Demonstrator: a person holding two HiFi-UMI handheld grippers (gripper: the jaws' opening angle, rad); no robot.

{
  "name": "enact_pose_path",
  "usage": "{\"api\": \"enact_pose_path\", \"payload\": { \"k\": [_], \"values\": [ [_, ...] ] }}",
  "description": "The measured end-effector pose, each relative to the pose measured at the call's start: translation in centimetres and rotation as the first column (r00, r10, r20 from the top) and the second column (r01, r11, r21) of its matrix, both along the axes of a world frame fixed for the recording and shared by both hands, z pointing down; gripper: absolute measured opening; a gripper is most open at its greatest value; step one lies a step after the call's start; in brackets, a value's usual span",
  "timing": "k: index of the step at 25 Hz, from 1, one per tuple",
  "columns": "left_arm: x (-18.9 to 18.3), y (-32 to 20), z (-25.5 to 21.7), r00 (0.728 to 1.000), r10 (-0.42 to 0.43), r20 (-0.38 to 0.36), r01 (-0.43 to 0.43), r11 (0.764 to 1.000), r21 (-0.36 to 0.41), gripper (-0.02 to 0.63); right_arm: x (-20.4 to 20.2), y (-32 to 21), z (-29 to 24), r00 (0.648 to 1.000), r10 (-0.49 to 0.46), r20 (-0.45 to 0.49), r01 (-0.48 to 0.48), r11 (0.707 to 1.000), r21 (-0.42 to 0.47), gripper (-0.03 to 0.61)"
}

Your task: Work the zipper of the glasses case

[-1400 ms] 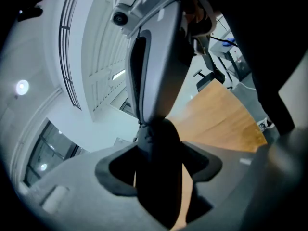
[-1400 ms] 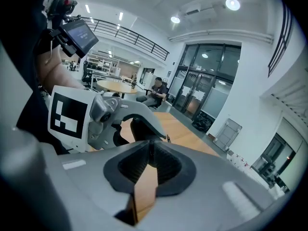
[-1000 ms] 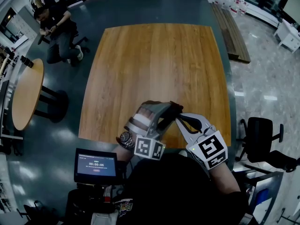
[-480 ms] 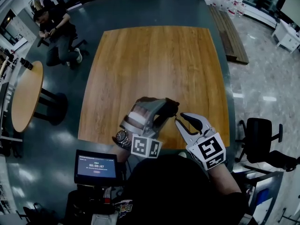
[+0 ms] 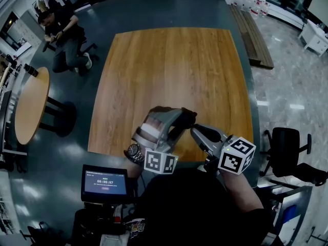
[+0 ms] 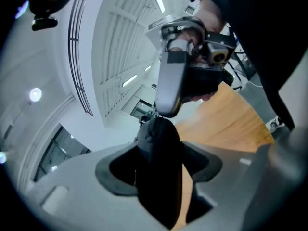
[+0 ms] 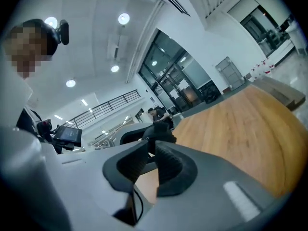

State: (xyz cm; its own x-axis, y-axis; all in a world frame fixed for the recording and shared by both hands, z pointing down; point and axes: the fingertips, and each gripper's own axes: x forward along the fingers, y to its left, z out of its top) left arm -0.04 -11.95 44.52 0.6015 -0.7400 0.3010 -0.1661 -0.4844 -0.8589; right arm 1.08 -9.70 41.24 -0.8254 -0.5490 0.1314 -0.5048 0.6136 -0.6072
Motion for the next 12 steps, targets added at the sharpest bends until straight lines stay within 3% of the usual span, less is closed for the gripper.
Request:
{"api": "enact_pose_path", "payload": {
  "k": [3, 9, 12],
  "values": [
    [0.0, 0.0, 0.4, 1.000, -0.009, -0.022, 0.008, 0.999, -0.047, 0.278, -0.1, 0.4, 0.0, 1.000, -0.003, -0.012, 0.003, 1.000, 0.027, 0.006],
    [0.0, 0.3, -0.1, 0.997, 0.004, -0.071, -0.008, 0.998, -0.055, 0.278, 0.1, 0.7, -0.6, 0.980, 0.000, -0.201, 0.035, 0.985, 0.168, 0.005],
    [-0.1, 0.5, -0.7, 0.994, 0.012, -0.104, -0.018, 0.998, -0.056, 0.276, 0.2, 0.7, -1.3, 0.972, -0.003, -0.237, 0.051, 0.979, 0.198, 0.005]
  ]
}}
